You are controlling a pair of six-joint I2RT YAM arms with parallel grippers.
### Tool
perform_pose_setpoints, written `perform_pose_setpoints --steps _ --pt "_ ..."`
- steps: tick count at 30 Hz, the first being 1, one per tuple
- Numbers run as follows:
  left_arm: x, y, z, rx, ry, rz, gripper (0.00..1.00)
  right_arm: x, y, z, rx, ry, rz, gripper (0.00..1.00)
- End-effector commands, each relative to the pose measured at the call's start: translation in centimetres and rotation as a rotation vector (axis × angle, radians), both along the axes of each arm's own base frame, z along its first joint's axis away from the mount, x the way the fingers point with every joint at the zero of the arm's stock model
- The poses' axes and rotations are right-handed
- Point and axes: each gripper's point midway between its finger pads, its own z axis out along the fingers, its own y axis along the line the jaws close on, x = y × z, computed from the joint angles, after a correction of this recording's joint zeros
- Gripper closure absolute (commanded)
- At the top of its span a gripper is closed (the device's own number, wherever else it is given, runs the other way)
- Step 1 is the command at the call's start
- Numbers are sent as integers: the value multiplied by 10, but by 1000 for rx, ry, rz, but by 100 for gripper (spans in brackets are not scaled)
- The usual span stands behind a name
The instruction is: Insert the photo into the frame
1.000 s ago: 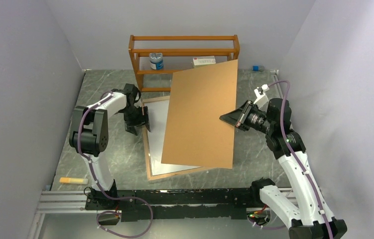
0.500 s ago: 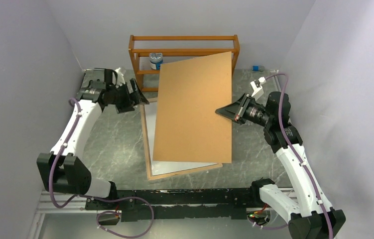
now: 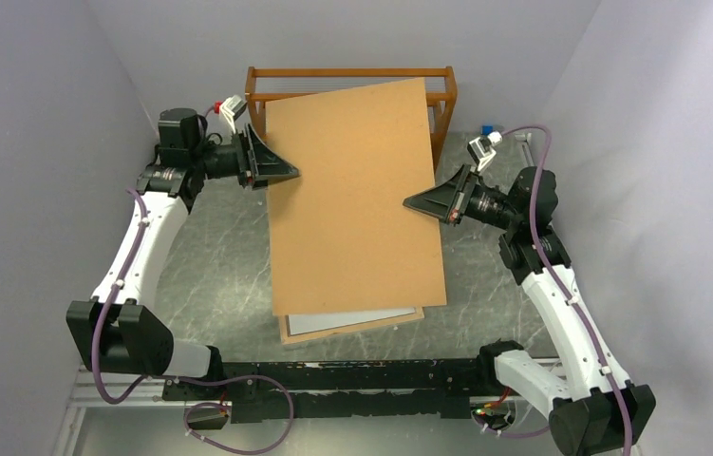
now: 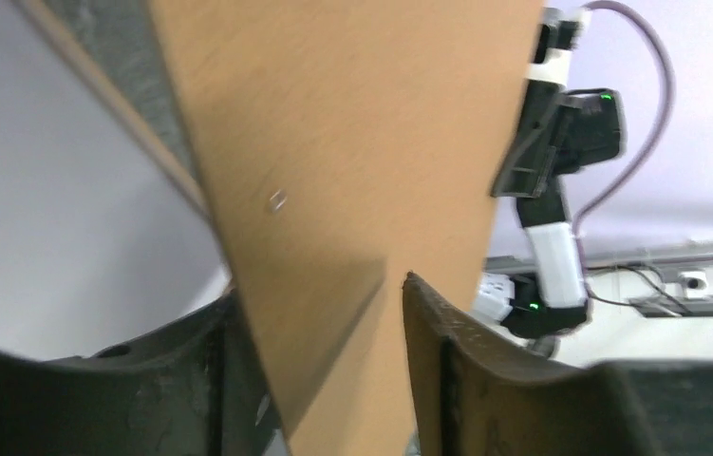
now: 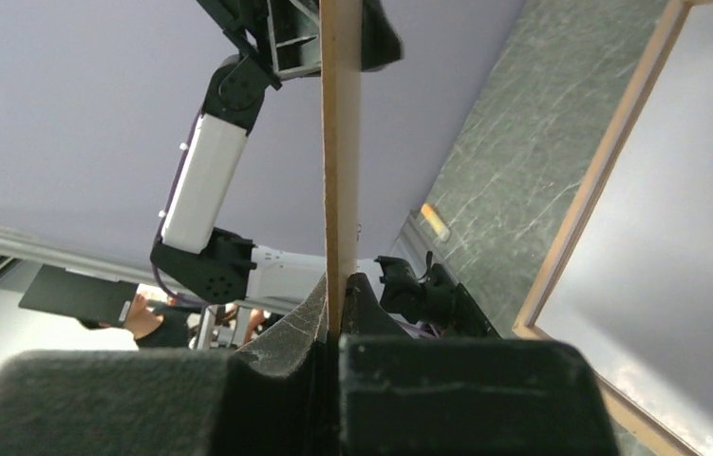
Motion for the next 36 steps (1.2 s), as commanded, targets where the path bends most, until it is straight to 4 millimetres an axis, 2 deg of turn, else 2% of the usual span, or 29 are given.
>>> perform_pose_setpoints --steps 1,5,6,8,9,11,13,15,18,20,23,26,29,33,36 --pt "-29 2 60 -100 -160 -130 57 -15 5 37 53 -131 97 100" --pt "-38 12 74 -124 -173 -130 91 -5 5 27 16 -95 84 100" --pt "-40 13 75 -122 -178 -126 97 0 5 23 0 -84 74 100" --pt "-40 20 76 -106 -181 -88 97 8 5 16 -34 -57 49 100" --pt "-38 23 75 -90 -181 -58 97 12 4 14 -48 -52 34 95" --pt "-39 27 76 -52 -181 -8 97 19 3 8 -75 -37 -1 73" --pt "-38 33 75 -2 -174 57 98 27 1 1 -107 -19 -58 44" --pt "-38 43 74 61 -145 148 97 34 -5 -7 -150 -1 -126 28" --pt "-34 66 66 197 -93 336 98 46 -19 -26 -250 57 -247 18" --pt "-35 86 62 291 -59 475 97 48 -25 -37 -325 99 -304 17" --pt "-41 115 59 399 -17 659 98 44 -22 -45 -440 110 -370 17" --pt "-47 145 51 502 42 822 97 36 -2 -47 -531 104 -388 17" --pt "-48 179 36 632 114 975 97 30 33 -48 -592 71 -370 19" --pt "-44 206 23 742 171 1081 97 22 98 -35 -670 -48 -316 19" --pt "-36 221 17 813 215 1135 97 14 158 -16 -698 -178 -257 19"
